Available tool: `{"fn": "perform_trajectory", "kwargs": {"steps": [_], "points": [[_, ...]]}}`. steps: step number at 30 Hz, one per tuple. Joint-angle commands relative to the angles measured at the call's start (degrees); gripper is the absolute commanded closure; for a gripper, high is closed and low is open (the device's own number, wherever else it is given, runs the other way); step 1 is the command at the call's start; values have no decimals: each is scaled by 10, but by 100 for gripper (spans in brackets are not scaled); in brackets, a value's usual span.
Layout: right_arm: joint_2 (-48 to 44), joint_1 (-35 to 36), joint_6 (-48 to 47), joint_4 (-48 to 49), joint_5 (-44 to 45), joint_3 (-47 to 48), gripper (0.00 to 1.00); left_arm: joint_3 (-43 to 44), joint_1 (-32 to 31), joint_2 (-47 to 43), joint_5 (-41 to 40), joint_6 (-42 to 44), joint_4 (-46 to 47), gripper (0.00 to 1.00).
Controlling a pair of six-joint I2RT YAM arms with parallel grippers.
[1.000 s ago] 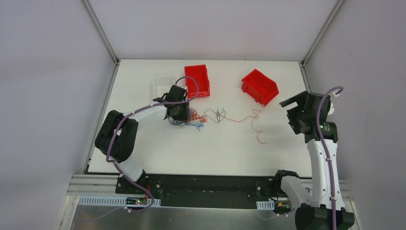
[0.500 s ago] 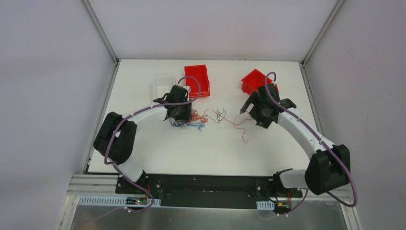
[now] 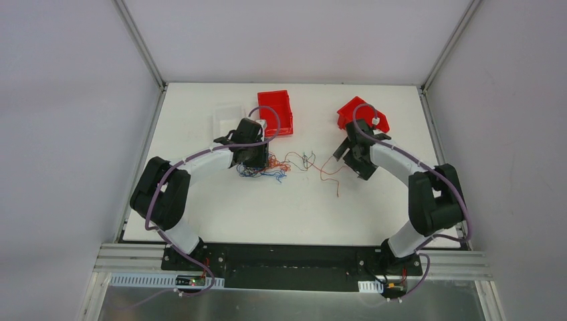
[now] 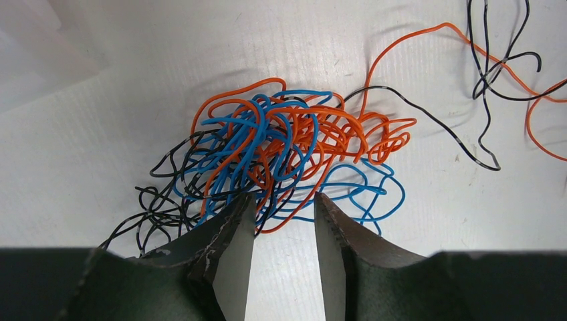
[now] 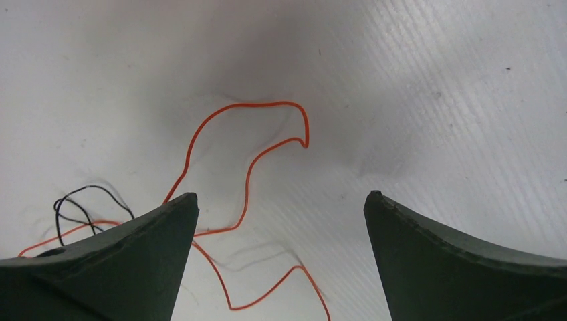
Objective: Untangle the cables
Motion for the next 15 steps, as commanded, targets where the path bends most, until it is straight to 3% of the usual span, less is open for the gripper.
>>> {"fn": "perform_trajectory", "kwargs": {"steps": [1,5,7,9,13,15], "points": [[36,2,20,33,46,32,1,-2,-4,-25,6,8,6,61],[83,2,24,47,72,48,6,-1,-4,-24,5,9,6,61],[109,2,24,50,80,60,17,-1,-4,-24,5,9,6,60],[131,3,19,45,100,73,38,-1,-4,-23,4,10,6,60],[129,2,12,54,123,59,100,-1,-4,-23,1,11,6,60],[106,1,5,59,115,45,100,0,-4,-23,-1,11,6,60]]}}
